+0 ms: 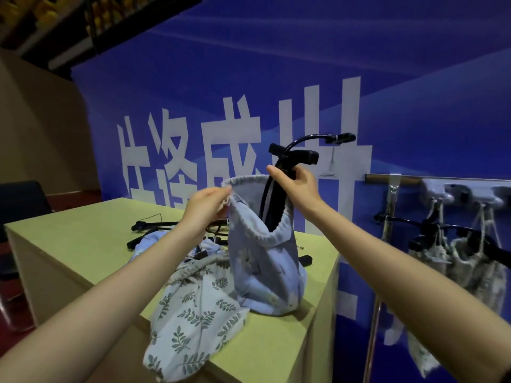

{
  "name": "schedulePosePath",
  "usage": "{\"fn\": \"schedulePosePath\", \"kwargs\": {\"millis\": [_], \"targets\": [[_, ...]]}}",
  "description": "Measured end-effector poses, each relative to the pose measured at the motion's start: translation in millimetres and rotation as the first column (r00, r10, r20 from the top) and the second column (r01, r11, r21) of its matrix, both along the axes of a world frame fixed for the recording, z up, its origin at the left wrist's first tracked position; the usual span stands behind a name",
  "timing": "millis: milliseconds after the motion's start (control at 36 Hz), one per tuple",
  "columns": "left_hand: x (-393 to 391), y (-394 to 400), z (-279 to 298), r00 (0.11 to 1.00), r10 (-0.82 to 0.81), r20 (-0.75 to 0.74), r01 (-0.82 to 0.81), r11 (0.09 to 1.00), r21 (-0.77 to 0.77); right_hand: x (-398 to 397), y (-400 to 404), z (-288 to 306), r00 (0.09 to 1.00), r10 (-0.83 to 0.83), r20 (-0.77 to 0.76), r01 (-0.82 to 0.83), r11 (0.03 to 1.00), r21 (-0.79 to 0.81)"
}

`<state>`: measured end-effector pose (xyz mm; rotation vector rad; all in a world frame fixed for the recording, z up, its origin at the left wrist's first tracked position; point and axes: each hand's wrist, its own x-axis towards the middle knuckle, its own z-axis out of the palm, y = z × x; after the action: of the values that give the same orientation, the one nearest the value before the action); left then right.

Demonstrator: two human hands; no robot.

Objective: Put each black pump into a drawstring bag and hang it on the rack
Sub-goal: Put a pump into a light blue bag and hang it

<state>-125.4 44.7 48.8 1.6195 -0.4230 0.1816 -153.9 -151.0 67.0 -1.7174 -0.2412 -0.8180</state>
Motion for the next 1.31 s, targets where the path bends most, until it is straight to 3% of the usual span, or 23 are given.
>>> {"fn": "schedulePosePath", "kwargs": {"millis": [139, 278, 333, 417, 472, 611, 722, 806, 972, 1111, 1306], "targets": [[1.8, -6.8, 27.0, 0.994, -0.105, -0.030, 0.086, 0.920, -0.383, -5.5, 1.4, 5.3, 0.997, 0.049, -0.054, -0.049, 0.999, -0.010], [-1.4, -14.9, 54.1, 0.970, -0.234, 0.066, 0.233, 0.819, -0.523, -12.8, 2.2, 16.8, 0.996, 0.063, -0.069, -0.066, 0.997, -0.041], [-3.4, -14.8, 62.3, 0.960, -0.242, 0.142, 0.281, 0.824, -0.492, -13.8, 1.1, 19.0, 0.996, 0.059, -0.068, -0.061, 0.998, -0.034], [-3.1, -14.6, 68.1, 0.943, -0.143, 0.300, 0.240, 0.918, -0.317, -13.1, -4.1, 19.7, 0.995, 0.045, -0.085, -0.048, 0.998, -0.034], [-3.4, -14.2, 70.3, 0.927, -0.125, 0.353, 0.246, 0.915, -0.320, -12.8, -8.3, 18.7, 0.995, 0.028, -0.096, -0.034, 0.997, -0.062], [-5.2, -14.0, 81.2, 0.935, -0.154, 0.321, 0.296, 0.836, -0.462, -12.0, -19.2, 16.2, 0.995, -0.023, -0.102, 0.011, 0.993, -0.121], [-2.4, -19.0, 82.0, 0.914, -0.053, 0.402, 0.163, 0.956, -0.245, -16.4, -24.5, 15.5, 0.995, 0.035, -0.096, -0.045, 0.994, -0.099], [-0.9, -25.7, 80.9, 0.910, -0.103, 0.401, 0.172, 0.975, -0.140, -21.4, -24.7, 17.3, 0.987, 0.142, -0.075, -0.147, 0.987, -0.069], [-5.7, -39.2, 65.3, 0.926, -0.159, 0.342, 0.214, 0.968, -0.130, -20.8, -19.4, 18.2, 0.965, 0.263, -0.001, -0.263, 0.964, 0.040], [-5.5, -43.9, 56.0, 0.926, -0.212, 0.313, 0.263, 0.956, -0.132, -18.2, -18.5, 15.8, 0.931, 0.359, 0.070, -0.362, 0.932, 0.033], [-4.2, -55.8, 63.6, 0.902, -0.295, 0.314, 0.329, 0.942, -0.059, -8.6, -20.6, 15.1, 0.893, 0.449, 0.041, -0.450, 0.893, 0.030]]}}
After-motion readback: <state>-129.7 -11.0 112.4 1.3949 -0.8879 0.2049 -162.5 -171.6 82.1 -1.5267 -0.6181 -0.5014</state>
